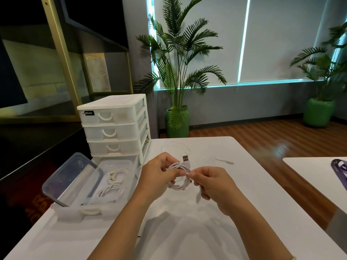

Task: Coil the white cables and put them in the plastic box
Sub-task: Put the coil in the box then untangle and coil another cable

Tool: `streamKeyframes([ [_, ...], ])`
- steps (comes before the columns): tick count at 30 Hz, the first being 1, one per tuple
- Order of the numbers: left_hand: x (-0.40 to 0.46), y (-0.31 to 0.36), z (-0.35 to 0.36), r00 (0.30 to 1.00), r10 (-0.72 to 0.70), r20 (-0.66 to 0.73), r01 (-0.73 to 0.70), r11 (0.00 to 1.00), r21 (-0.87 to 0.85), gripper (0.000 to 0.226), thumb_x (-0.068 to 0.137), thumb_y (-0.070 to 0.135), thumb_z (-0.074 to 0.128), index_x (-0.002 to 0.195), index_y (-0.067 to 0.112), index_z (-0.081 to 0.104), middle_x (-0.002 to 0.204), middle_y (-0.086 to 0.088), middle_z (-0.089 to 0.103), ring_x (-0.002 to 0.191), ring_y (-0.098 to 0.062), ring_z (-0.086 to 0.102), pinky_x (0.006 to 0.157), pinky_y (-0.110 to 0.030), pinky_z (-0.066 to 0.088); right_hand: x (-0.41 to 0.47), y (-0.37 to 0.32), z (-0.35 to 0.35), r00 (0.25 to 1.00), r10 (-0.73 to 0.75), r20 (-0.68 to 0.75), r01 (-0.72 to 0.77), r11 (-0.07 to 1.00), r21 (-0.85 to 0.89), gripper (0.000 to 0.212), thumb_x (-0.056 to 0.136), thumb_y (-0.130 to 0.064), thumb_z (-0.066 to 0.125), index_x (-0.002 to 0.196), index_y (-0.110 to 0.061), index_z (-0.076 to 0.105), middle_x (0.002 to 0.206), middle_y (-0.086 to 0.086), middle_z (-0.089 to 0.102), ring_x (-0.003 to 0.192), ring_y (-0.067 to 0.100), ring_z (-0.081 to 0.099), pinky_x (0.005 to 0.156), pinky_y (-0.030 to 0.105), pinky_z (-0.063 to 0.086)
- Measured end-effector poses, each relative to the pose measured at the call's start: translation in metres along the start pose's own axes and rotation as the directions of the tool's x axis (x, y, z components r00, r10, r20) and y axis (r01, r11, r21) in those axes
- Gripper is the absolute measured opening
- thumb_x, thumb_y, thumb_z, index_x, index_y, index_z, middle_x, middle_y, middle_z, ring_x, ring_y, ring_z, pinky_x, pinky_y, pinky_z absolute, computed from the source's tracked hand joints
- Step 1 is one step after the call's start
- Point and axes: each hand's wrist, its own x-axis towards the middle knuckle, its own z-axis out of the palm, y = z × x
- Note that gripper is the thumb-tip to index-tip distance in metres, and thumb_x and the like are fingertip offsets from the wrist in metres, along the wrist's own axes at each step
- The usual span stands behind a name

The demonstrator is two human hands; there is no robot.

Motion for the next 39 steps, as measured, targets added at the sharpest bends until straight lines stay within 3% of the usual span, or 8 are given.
streamKeyframes([
  [2, 0.0, -0.001, 0.0, 1.0, -0.008, 0.004, 0.008, 1.0, 0.0, 0.014, 0.075, 0.017, 0.076, 0.081, 0.02, 0.064, 0.08, -0.002, 0.069, 0.066, -0.017, 0.061, 0.059, -0.025, 0.054, 0.001, 0.002, -0.001, 0.999, -0.04, -0.005, 0.039, 0.994, -0.107, 0.02, 0.089, -0.019, 0.058, 0.072, -0.018, 0.067, 0.061, -0.003, 0.056, 0.047, 0.005, 0.043, 0.048, 0.02, 0.036],
  [6, -0.001, -0.001, 0.004, 0.994, -0.1, 0.033, 0.105, 0.978, -0.182, 0.013, 0.078, 0.013, 0.073, 0.083, 0.015, 0.061, 0.073, -0.003, 0.064, 0.057, -0.015, 0.056, 0.055, -0.026, 0.052, 0.002, 0.005, -0.003, 0.987, -0.151, -0.046, 0.135, 0.959, -0.248, 0.013, 0.087, -0.025, 0.062, 0.074, -0.021, 0.064, 0.067, -0.005, 0.062, 0.057, 0.008, 0.055, 0.056, 0.022, 0.048],
  [11, -0.002, 0.001, 0.01, 0.983, -0.181, 0.036, 0.181, 0.909, -0.376, 0.01, 0.081, 0.014, 0.067, 0.084, 0.015, 0.057, 0.075, -0.002, 0.063, 0.058, -0.015, 0.055, 0.055, -0.025, 0.052, 0.005, 0.007, 0.001, 0.981, -0.17, -0.097, 0.155, 0.977, -0.145, 0.011, 0.088, -0.024, 0.06, 0.08, -0.018, 0.064, 0.079, 0.001, 0.069, 0.077, 0.017, 0.065, 0.081, 0.038, 0.056],
  [19, -0.003, -0.003, 0.017, 0.992, -0.12, -0.034, 0.103, 0.94, -0.324, 0.016, 0.081, 0.022, 0.069, 0.085, 0.018, 0.054, 0.093, -0.007, 0.071, 0.084, -0.025, 0.067, 0.079, -0.039, 0.057, 0.005, 0.008, 0.004, 0.996, -0.055, -0.077, 0.067, 0.982, 0.174, 0.011, 0.077, -0.007, 0.072, 0.083, -0.011, 0.065, 0.083, 0.01, 0.07, 0.078, 0.023, 0.067, 0.075, 0.031, 0.057],
  [23, -0.001, -0.004, 0.016, 0.993, -0.106, -0.047, 0.087, 0.949, -0.302, 0.015, 0.08, 0.023, 0.07, 0.085, 0.018, 0.056, 0.089, -0.007, 0.072, 0.081, -0.025, 0.067, 0.077, -0.04, 0.057, 0.004, 0.008, 0.004, 0.998, -0.024, -0.053, 0.036, 0.966, 0.256, 0.026, 0.072, 0.002, 0.074, 0.089, -0.011, 0.059, 0.085, 0.01, 0.068, 0.073, 0.02, 0.067, 0.062, 0.021, 0.056],
  [27, 0.0, -0.004, 0.017, 0.988, -0.074, -0.135, 0.039, 0.97, -0.241, 0.014, 0.079, 0.029, 0.07, 0.084, 0.024, 0.057, 0.091, -0.005, 0.071, 0.079, -0.023, 0.069, 0.075, -0.038, 0.059, 0.006, 0.006, 0.005, 0.997, -0.009, -0.081, 0.031, 0.964, 0.263, 0.031, 0.077, -0.002, 0.071, 0.1, -0.015, 0.054, 0.092, 0.009, 0.068, 0.08, 0.019, 0.069, 0.065, 0.02, 0.055],
  [32, -0.003, 0.0, 0.02, 0.982, -0.028, -0.188, 0.0, 0.988, -0.152, 0.013, 0.081, 0.035, 0.066, 0.083, 0.029, 0.055, 0.081, 0.001, 0.069, 0.066, -0.015, 0.067, 0.059, -0.02, 0.054, 0.006, 0.004, 0.008, 0.997, 0.03, -0.066, -0.011, 0.962, 0.274, 0.045, 0.08, -0.008, 0.069, 0.116, -0.021, 0.046, 0.1, 0.008, 0.069, 0.082, 0.019, 0.07, 0.064, 0.019, 0.055],
  [39, -0.008, 0.003, 0.021, 0.965, 0.01, -0.262, -0.038, 0.994, -0.1, 0.012, 0.081, 0.039, 0.065, 0.083, 0.035, 0.053, 0.084, 0.01, 0.064, 0.068, -0.012, 0.065, 0.056, -0.016, 0.052, 0.006, 0.003, 0.004, 0.998, 0.06, 0.011, -0.059, 0.919, 0.391, 0.066, 0.076, -0.001, 0.071, 0.131, -0.022, 0.039, 0.116, 0.011, 0.063, 0.097, 0.03, 0.066, 0.086, 0.036, 0.052],
])
